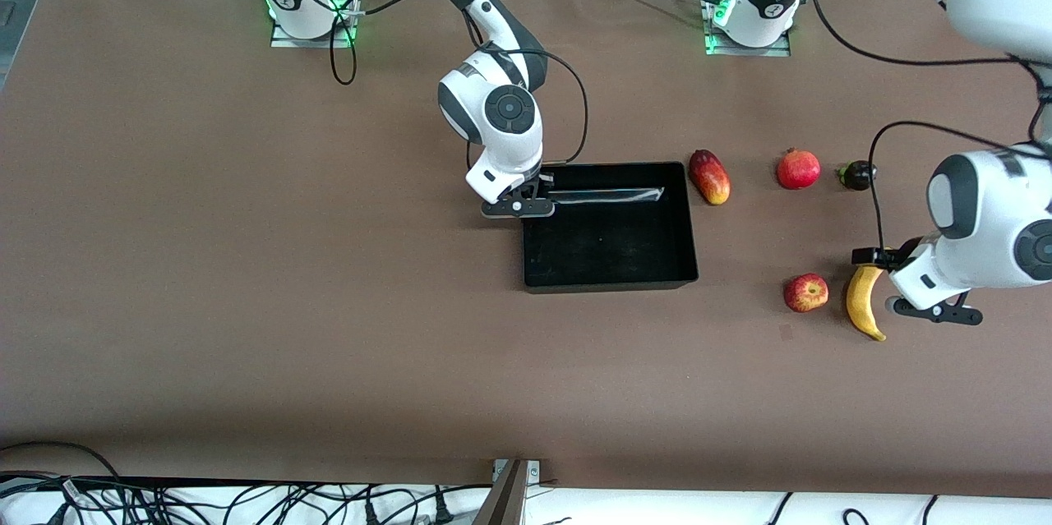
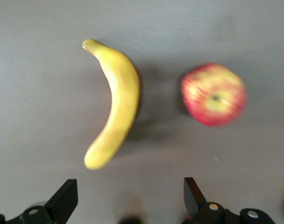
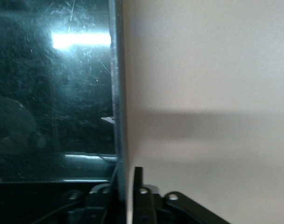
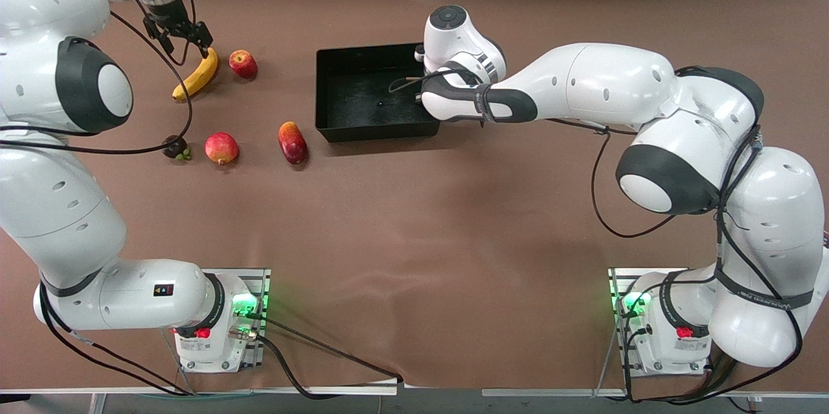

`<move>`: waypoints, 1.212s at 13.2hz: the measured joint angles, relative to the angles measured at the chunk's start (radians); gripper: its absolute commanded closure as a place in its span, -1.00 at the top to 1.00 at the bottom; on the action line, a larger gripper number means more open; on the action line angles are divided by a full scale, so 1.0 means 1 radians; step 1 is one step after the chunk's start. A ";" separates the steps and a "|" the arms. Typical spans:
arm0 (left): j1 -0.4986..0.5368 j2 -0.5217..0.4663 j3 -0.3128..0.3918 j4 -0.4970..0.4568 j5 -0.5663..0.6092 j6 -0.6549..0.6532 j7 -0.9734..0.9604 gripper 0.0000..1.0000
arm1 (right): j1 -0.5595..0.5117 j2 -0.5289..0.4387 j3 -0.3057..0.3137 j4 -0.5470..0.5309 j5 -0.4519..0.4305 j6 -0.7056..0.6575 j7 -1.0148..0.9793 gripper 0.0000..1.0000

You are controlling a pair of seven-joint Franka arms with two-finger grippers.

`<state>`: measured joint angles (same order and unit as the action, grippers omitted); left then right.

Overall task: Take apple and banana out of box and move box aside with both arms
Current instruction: 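Drag the black tray away from the fruit with the right gripper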

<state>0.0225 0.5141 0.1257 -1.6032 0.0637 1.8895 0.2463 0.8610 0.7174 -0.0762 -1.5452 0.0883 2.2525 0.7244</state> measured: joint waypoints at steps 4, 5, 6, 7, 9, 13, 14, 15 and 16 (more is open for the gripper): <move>-0.061 -0.188 0.003 0.025 -0.032 -0.193 -0.001 1.00 | -0.087 -0.091 -0.092 0.010 0.001 -0.178 -0.207 -1.00; -0.075 -0.240 0.004 0.039 -0.046 -0.226 -0.004 1.00 | -0.145 -0.127 -0.110 0.011 0.000 -0.232 -0.289 -1.00; -0.090 -0.286 0.004 0.058 -0.065 -0.268 -0.011 1.00 | -0.208 -0.161 -0.120 0.009 0.000 -0.271 -0.382 -1.00; -0.107 -0.329 0.005 0.073 -0.079 -0.302 -0.034 1.00 | -0.268 -0.189 -0.133 0.002 0.000 -0.296 -0.472 -1.00; -0.147 -0.415 0.007 0.079 -0.084 -0.345 -0.107 1.00 | -0.381 -0.237 -0.165 -0.041 0.000 -0.303 -0.654 -1.00; -0.219 -0.509 0.034 0.077 -0.084 -0.431 -0.223 1.00 | -0.592 -0.305 -0.180 -0.236 0.004 -0.195 -0.905 -1.00; -0.220 -0.519 0.044 0.077 -0.084 -0.441 -0.225 1.00 | -0.627 -0.317 -0.184 -0.304 0.004 -0.126 -0.951 -1.00; -0.220 -0.528 0.063 0.077 -0.084 -0.451 -0.226 1.00 | -0.654 -0.325 -0.192 -0.367 0.004 -0.062 -0.995 -1.00; -0.221 -0.534 0.087 0.076 -0.084 -0.460 -0.224 1.00 | -0.674 -0.328 -0.200 -0.414 0.004 -0.015 -1.024 -1.00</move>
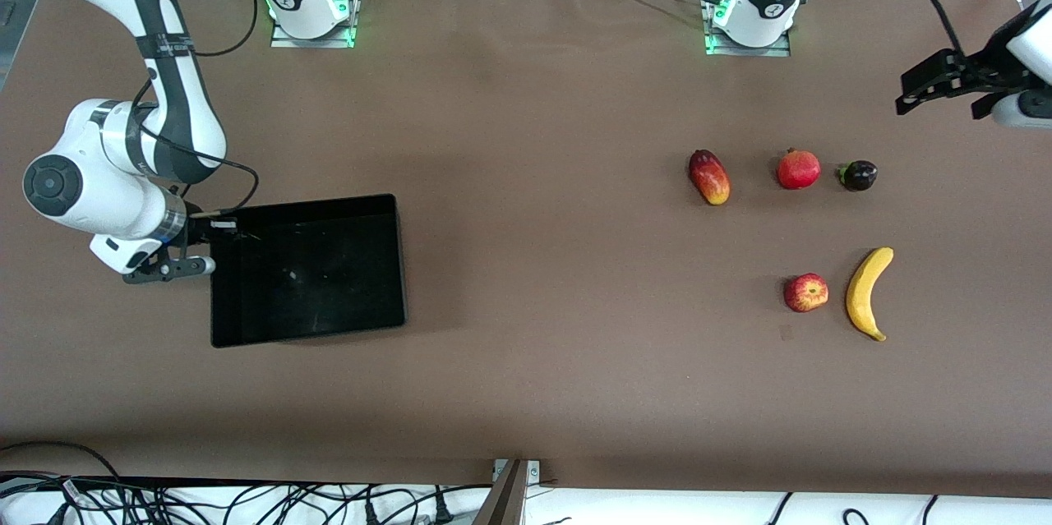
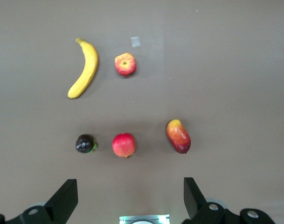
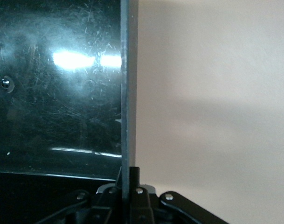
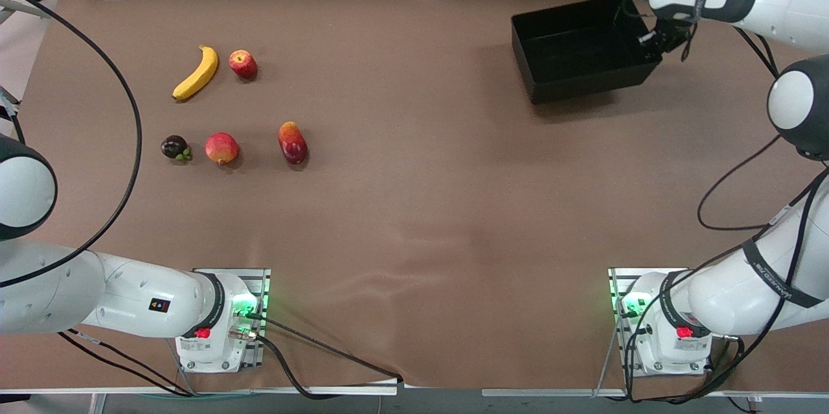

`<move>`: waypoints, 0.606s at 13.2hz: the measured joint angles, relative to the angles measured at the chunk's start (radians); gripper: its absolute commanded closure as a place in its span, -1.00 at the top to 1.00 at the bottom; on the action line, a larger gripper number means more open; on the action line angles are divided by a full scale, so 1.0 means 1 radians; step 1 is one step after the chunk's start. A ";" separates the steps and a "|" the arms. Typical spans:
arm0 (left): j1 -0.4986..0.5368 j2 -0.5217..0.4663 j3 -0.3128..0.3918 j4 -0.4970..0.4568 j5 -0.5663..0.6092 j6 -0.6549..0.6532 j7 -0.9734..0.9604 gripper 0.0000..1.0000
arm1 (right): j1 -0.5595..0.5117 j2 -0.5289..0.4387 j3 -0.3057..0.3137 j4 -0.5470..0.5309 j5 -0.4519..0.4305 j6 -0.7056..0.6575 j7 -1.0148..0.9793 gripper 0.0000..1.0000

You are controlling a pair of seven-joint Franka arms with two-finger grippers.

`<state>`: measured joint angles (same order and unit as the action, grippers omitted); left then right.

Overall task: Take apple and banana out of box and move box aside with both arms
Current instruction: 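Drag the black tray away from the fruit with the right gripper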

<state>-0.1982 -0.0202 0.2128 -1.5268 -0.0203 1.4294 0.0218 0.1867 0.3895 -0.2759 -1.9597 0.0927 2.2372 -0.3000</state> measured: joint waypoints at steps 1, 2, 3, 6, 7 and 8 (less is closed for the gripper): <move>0.000 -0.004 0.019 -0.001 0.000 -0.004 0.003 1.00 | -0.015 -0.002 -0.004 -0.034 0.000 0.030 -0.017 -1.00; -0.001 -0.006 0.026 -0.003 0.000 -0.005 0.003 1.00 | -0.024 -0.004 -0.005 -0.055 0.002 0.046 -0.022 -0.87; -0.003 -0.007 0.026 -0.007 0.000 -0.005 0.003 1.00 | -0.027 -0.006 -0.005 -0.067 0.005 0.053 -0.023 0.24; -0.021 -0.006 0.025 -0.032 0.013 -0.001 0.002 1.00 | -0.027 -0.015 -0.005 -0.075 0.007 0.054 -0.023 1.00; -0.025 -0.006 0.019 -0.044 0.023 0.006 0.002 1.00 | -0.027 -0.026 -0.003 -0.072 0.008 0.053 -0.023 1.00; -0.027 -0.005 0.012 -0.055 0.035 0.016 0.002 1.00 | -0.026 -0.047 -0.001 -0.067 0.009 0.053 -0.023 1.00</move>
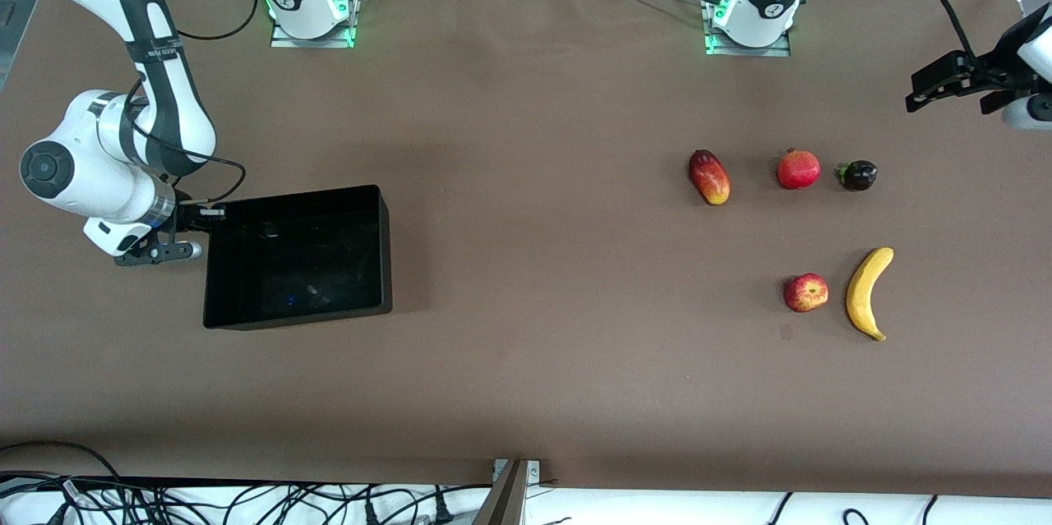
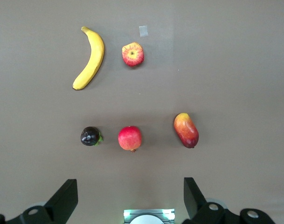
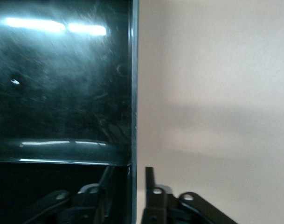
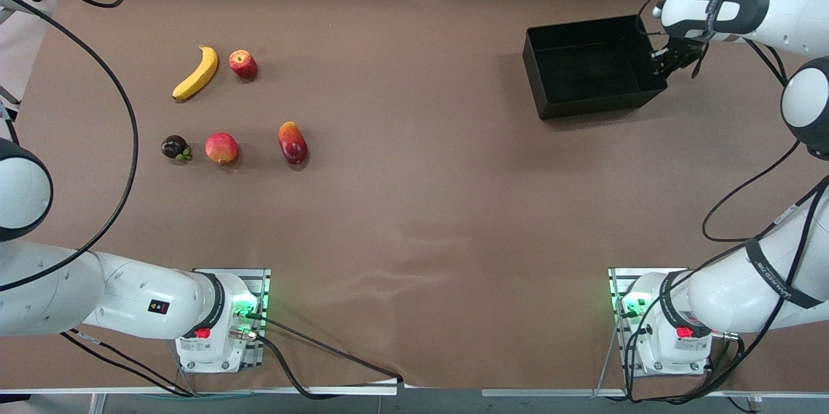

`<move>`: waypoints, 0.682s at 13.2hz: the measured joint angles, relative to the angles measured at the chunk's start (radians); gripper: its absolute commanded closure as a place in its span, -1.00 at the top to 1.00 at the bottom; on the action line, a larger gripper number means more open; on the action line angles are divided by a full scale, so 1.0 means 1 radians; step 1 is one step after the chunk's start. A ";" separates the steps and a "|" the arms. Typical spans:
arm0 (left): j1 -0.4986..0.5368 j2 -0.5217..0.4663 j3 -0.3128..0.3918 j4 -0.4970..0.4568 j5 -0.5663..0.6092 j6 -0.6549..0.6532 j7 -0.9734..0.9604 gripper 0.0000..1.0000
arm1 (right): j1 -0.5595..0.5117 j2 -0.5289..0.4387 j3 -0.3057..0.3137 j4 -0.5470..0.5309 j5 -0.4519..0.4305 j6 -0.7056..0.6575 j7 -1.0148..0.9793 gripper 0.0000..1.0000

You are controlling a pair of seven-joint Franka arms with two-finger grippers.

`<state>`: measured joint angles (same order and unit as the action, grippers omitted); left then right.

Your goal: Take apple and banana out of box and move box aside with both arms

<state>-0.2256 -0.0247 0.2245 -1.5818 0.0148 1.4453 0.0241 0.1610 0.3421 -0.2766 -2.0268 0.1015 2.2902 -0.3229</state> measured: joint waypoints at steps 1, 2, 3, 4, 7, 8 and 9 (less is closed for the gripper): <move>-0.001 0.001 -0.007 -0.010 0.011 0.011 0.000 1.00 | 0.003 -0.031 0.004 0.015 0.002 -0.013 0.000 1.00; -0.002 0.001 -0.009 -0.016 0.017 0.017 0.000 1.00 | 0.010 -0.069 0.007 0.048 0.002 -0.074 0.003 1.00; -0.002 0.002 -0.009 -0.018 0.020 0.020 0.000 1.00 | 0.019 -0.106 0.009 0.099 0.002 -0.176 0.006 1.00; -0.002 0.002 -0.009 -0.018 0.023 0.022 0.000 1.00 | 0.029 -0.143 0.011 0.167 0.002 -0.300 0.010 1.00; -0.001 0.003 -0.008 -0.018 0.031 0.022 -0.001 1.00 | 0.055 -0.236 0.013 0.340 -0.015 -0.585 0.027 1.00; -0.001 0.004 -0.008 -0.018 0.031 0.023 -0.001 1.00 | 0.063 -0.269 0.015 0.365 -0.032 -0.641 0.050 1.00; -0.001 0.005 -0.007 -0.019 0.031 0.023 -0.001 1.00 | 0.068 -0.303 0.022 0.374 -0.043 -0.675 0.071 1.00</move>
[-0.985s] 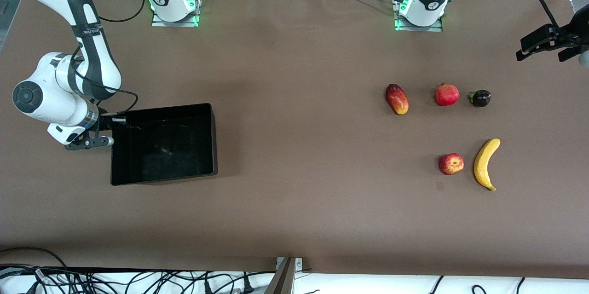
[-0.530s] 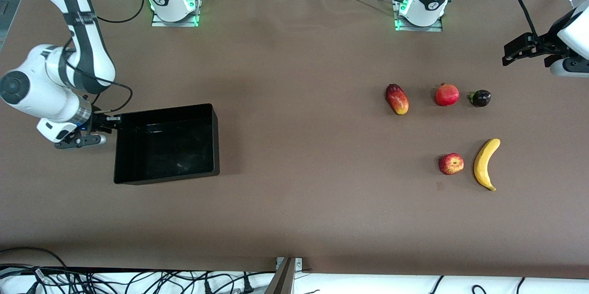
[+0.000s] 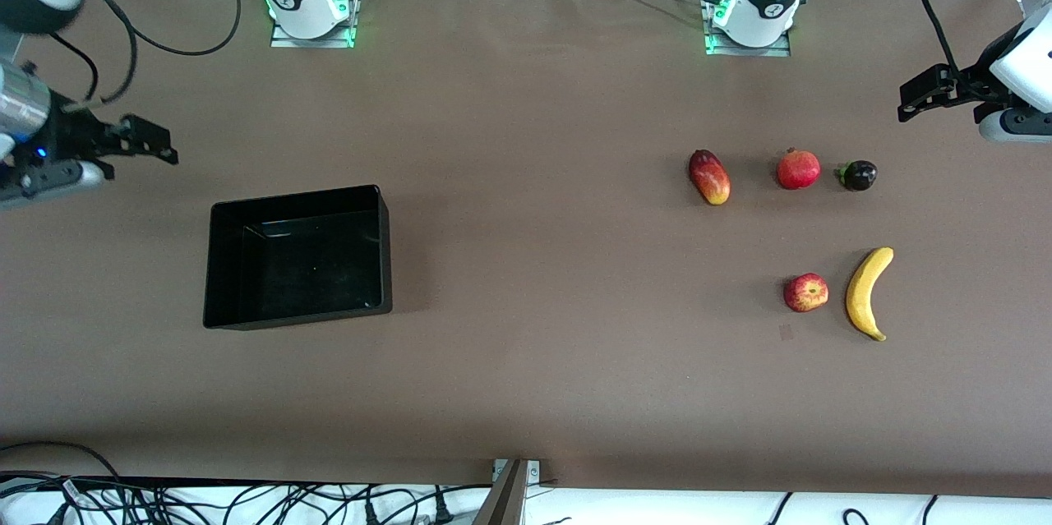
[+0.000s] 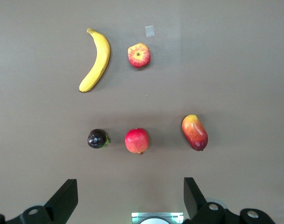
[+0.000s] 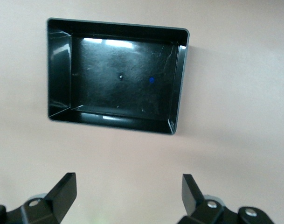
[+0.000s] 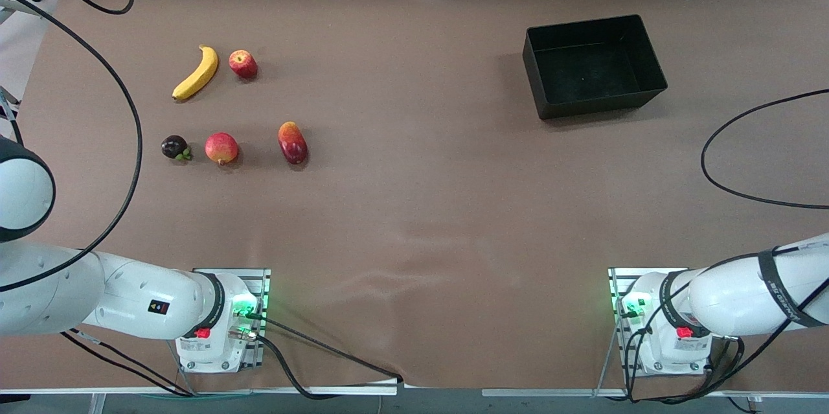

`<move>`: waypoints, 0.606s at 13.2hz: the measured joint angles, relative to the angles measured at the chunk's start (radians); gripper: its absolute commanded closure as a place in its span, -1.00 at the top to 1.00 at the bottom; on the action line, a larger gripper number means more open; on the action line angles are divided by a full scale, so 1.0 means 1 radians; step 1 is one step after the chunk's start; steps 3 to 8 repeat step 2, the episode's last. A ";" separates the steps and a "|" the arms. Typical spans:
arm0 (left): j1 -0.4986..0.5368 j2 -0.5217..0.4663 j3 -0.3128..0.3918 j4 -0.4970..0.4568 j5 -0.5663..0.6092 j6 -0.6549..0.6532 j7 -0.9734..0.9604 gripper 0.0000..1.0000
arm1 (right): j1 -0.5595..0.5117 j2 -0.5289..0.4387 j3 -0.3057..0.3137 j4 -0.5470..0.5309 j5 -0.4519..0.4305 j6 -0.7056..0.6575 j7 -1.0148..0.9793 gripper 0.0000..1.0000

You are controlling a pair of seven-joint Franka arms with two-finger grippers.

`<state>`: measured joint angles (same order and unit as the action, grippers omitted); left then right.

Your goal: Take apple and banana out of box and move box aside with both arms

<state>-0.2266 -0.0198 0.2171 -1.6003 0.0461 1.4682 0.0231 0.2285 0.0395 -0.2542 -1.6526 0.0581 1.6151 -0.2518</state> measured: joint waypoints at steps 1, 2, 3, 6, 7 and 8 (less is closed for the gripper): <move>0.000 0.001 0.000 0.000 0.000 0.000 0.000 1.00 | 0.003 -0.026 0.007 0.001 -0.006 -0.013 0.013 1.00; 0.000 0.002 0.000 0.000 0.000 0.000 0.000 1.00 | 0.004 -0.038 0.010 0.002 -0.010 -0.014 0.018 1.00; 0.000 0.002 0.000 0.000 0.000 0.000 0.000 1.00 | 0.004 -0.038 0.010 0.002 -0.010 -0.014 0.018 1.00; 0.000 0.002 0.000 0.000 0.000 0.000 0.000 1.00 | 0.004 -0.038 0.010 0.002 -0.010 -0.014 0.018 1.00; 0.000 0.002 0.000 0.000 0.000 0.000 0.000 1.00 | 0.004 -0.038 0.010 0.002 -0.010 -0.014 0.018 1.00; 0.000 0.002 0.000 0.000 0.000 0.000 0.000 1.00 | 0.004 -0.038 0.010 0.002 -0.010 -0.014 0.018 1.00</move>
